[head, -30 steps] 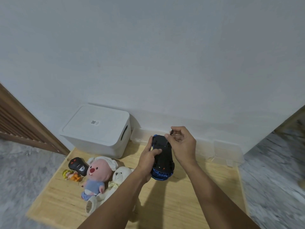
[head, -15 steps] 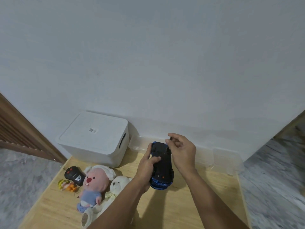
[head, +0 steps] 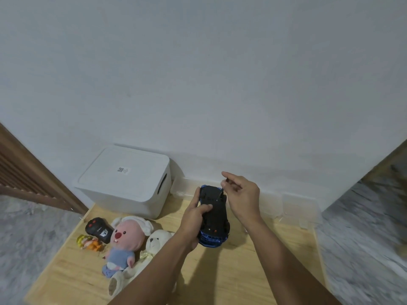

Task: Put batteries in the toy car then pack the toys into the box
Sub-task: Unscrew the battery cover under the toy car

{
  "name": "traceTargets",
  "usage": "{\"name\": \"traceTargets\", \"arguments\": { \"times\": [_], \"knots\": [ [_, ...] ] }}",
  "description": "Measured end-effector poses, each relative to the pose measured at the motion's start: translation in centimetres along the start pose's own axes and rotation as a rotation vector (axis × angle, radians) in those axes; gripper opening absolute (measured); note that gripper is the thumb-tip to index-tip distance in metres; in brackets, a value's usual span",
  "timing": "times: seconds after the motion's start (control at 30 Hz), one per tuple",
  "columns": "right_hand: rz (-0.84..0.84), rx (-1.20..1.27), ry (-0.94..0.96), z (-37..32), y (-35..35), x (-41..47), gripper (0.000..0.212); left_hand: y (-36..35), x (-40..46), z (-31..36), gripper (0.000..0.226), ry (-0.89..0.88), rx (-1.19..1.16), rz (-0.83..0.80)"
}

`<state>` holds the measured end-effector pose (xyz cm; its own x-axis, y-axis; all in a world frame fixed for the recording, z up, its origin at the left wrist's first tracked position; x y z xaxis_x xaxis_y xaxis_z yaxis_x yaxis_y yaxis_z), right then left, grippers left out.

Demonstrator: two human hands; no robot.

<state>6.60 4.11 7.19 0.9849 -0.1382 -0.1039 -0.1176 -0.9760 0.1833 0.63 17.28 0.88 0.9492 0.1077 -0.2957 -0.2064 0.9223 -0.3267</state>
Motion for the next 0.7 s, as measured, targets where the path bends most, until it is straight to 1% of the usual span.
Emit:
{"name": "traceTargets", "arguments": {
  "times": [0.17, 0.3, 0.53, 0.7],
  "knots": [
    [-0.068, -0.016, -0.032, 0.12, -0.65, 0.05, 0.031, 0.13, 0.07, 0.00, 0.064, 0.001, 0.010, 0.014],
    [-0.019, -0.023, 0.017, -0.29, -0.56, -0.04, 0.027, 0.02, 0.20, 0.05, 0.064, -0.002, 0.015, 0.010],
    [-0.050, 0.027, -0.040, -0.07, -0.71, 0.04, 0.034, 0.01, 0.37, 0.03, 0.064, -0.001, -0.016, 0.006],
    [-0.001, 0.006, 0.036, -0.58, -0.57, -0.07, 0.024, 0.10, 0.52, 0.00, 0.063, 0.002, -0.004, -0.001]
  ]
}}
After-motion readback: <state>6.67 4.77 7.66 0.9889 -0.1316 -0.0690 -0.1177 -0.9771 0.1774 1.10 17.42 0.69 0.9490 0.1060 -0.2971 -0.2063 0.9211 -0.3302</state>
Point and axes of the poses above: each hand's wrist, its own x-axis towards the middle knuckle, its own y-axis out of the back of the hand, z = x × y, the point moved 7 cm from there along x, towards the middle knuckle, and after that the axes turned 12 degrees about -y, right-handed, at the moved point
